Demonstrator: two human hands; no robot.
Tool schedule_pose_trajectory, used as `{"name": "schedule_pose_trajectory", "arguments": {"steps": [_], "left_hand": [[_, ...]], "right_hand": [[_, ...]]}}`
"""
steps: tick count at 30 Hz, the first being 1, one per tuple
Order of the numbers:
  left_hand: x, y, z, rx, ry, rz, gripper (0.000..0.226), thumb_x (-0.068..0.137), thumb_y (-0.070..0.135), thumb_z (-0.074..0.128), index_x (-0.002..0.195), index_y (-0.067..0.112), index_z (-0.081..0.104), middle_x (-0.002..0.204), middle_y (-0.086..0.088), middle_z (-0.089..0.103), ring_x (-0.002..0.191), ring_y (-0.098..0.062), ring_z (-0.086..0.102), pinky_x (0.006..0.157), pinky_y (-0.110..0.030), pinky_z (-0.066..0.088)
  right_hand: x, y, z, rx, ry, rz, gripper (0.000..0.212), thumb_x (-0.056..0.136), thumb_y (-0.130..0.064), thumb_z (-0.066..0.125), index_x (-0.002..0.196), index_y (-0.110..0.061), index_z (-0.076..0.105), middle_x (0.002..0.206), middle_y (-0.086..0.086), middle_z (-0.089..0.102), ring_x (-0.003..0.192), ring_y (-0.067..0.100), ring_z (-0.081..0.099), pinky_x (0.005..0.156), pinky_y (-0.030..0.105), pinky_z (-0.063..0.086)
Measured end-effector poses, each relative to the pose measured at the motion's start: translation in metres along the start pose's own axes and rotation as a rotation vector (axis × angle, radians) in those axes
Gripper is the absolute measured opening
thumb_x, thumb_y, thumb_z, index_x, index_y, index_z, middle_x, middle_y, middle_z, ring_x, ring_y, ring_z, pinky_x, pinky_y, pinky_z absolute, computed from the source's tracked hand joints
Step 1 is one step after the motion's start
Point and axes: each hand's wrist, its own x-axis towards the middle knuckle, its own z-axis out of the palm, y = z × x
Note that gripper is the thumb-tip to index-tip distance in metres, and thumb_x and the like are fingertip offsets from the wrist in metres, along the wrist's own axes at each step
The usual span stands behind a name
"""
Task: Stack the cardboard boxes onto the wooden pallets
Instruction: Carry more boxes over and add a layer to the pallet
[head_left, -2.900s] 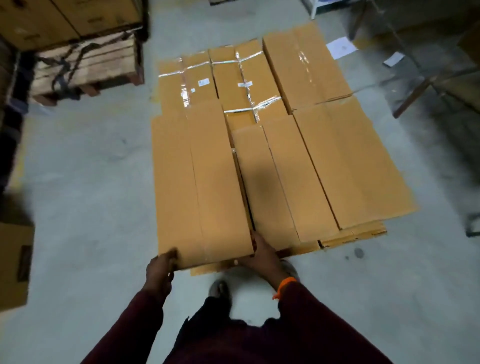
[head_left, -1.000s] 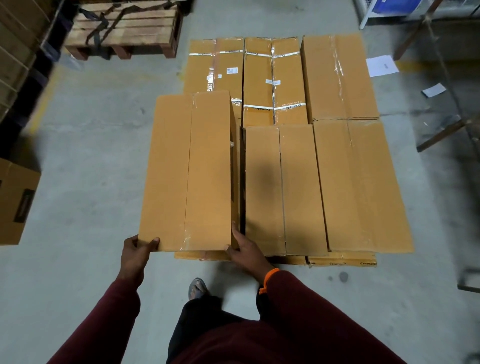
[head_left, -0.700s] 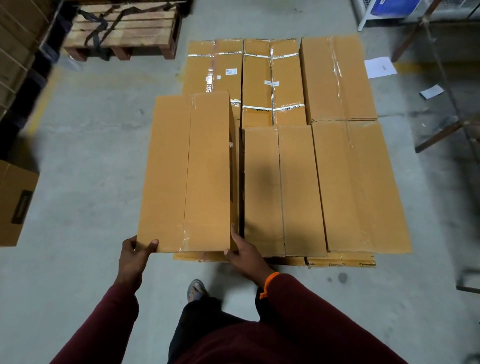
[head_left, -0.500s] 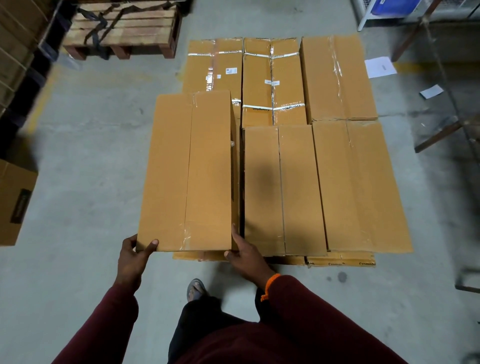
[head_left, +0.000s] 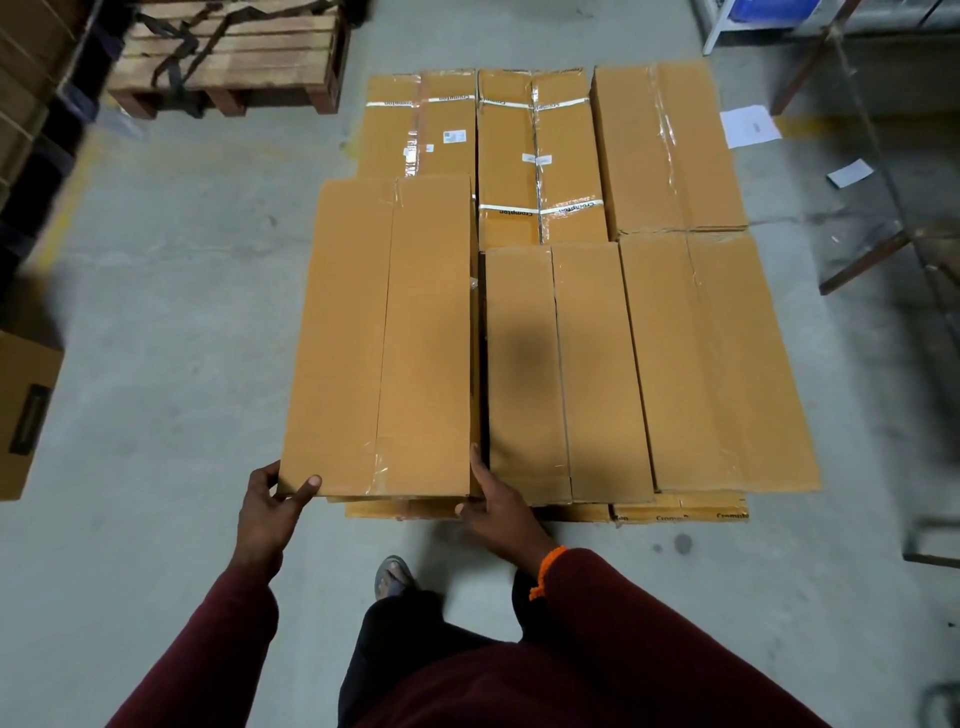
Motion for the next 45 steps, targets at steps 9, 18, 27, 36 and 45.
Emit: {"name": "schedule_pose_trajectory", "arguments": {"steps": [9,18,27,36,45], "left_hand": [[-0.005,0.000,0.007,-0.002,0.000,-0.029,0.059,0.088,0.028,0.079,0.136,0.011,0.049,0.133,-0.009,0.060,0.113,-0.025,0.060,0.098,-0.041,0.049],[-0.002,-0.004,0.001,-0.039,0.013,-0.042,0.059,0.090,0.020,0.076,0.141,0.008,0.048,0.136,-0.008,0.058,0.115,-0.025,0.058,0.098,-0.038,0.047],[-0.002,-0.002,0.003,-0.053,0.033,-0.050,0.057,0.089,0.014,0.075,0.140,0.010,0.050,0.133,-0.006,0.059,0.117,-0.025,0.059,0.102,-0.039,0.048],[0.002,0.027,-0.001,-0.011,0.076,-0.087,0.071,0.091,0.026,0.073,0.152,0.010,0.041,0.151,-0.010,0.048,0.137,-0.028,0.047,0.110,-0.035,0.039],[0.017,0.042,-0.069,-0.022,-0.196,0.170,0.050,0.090,0.031,0.075,0.136,0.018,0.060,0.138,-0.001,0.060,0.125,-0.017,0.055,0.108,-0.037,0.044]], "right_hand": [[0.007,-0.002,-0.006,0.008,0.070,0.005,0.082,0.097,-0.012,0.062,0.163,-0.025,0.014,0.153,0.000,0.047,0.133,0.011,0.048,0.103,0.004,0.035],[0.009,-0.003,0.001,0.010,0.018,0.042,0.089,0.094,-0.008,0.064,0.163,-0.028,0.011,0.154,0.001,0.047,0.132,0.015,0.052,0.104,0.015,0.038],[0.018,-0.001,-0.001,0.130,0.040,0.101,0.087,0.090,-0.004,0.063,0.156,-0.046,0.026,0.142,-0.001,0.058,0.101,0.020,0.067,0.082,0.040,0.062],[0.025,-0.022,-0.024,0.232,0.443,0.135,0.066,0.079,-0.023,0.048,0.145,-0.026,0.053,0.132,0.006,0.063,0.115,0.026,0.064,0.098,0.052,0.056],[0.027,-0.133,0.074,0.071,0.538,-0.229,0.031,0.097,-0.009,0.058,0.126,-0.017,0.067,0.114,0.000,0.073,0.106,0.014,0.068,0.093,0.049,0.058]]}}
